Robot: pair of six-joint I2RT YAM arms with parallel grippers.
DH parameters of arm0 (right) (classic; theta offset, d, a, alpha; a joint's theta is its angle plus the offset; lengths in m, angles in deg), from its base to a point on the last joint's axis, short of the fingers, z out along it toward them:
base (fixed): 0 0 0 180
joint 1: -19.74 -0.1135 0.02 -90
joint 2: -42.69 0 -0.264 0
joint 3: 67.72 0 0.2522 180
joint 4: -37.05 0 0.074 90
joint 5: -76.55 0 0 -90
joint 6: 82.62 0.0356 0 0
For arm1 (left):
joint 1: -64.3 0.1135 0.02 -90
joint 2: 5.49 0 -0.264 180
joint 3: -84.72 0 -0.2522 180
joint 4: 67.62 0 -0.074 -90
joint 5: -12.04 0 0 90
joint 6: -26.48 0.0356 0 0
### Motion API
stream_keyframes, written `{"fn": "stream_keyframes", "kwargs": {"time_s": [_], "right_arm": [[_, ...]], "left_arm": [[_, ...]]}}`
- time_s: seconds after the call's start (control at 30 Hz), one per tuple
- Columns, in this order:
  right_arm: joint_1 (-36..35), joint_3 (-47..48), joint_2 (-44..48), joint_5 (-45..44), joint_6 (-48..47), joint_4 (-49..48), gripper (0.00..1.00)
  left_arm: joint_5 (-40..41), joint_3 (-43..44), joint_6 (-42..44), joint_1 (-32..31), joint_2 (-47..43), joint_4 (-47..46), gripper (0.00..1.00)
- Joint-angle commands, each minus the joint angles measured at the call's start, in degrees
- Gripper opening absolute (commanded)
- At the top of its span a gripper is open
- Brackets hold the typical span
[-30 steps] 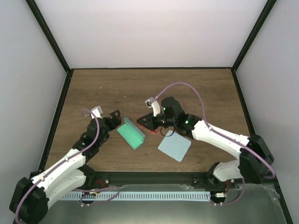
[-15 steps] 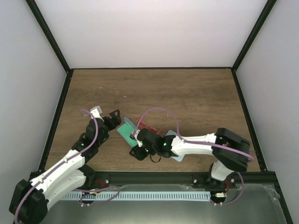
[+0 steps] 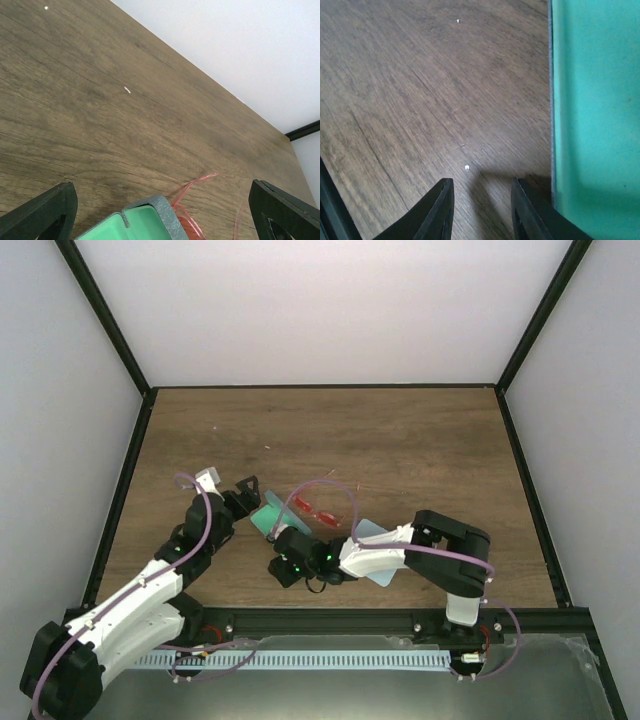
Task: Organize the sunglasses
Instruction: Adjust the sunglasses case at the center of the board.
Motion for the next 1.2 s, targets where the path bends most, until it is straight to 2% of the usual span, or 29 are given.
{"fn": "stream_keyframes", "kwargs": {"time_s": [0.0, 0.3, 0.5, 0.8, 0.97, 1.17], "right_arm": [[-0.49, 1.75, -0.52, -5.04, 0.98, -0.42, 0.33], [0.06, -1.45, 3.55, -12.63, 1.61, 3.30, 0.33], [0.76, -2.38, 2.34, -12.88, 1.44, 1.90, 0.33], [1.00, 1.50, -3.18, -11.26, 0.91, 0.26, 0.33], [2.64, 0.18, -2.90, -10.98, 1.19, -1.02, 0.33], [5.16, -0.16, -2.77, -9.67, -0.45, -1.76, 0.33]], "left_arm": [[-0.39, 0.69, 0.37, 0.21, 0.64, -1.17, 0.96], [-1.54, 0.61, 0.18, 0.20, 1.96, -1.93, 0.96], [-1.95, 0.56, 0.00, 0.26, 2.15, -2.05, 0.96], [-0.25, 1.37, 0.55, 0.20, 1.34, -0.46, 0.96], [1.66, 1.14, 0.85, 0.20, -1.45, 0.57, 0.96], [1.37, 1.20, 0.67, 0.21, -0.51, 0.36, 0.96]]}}
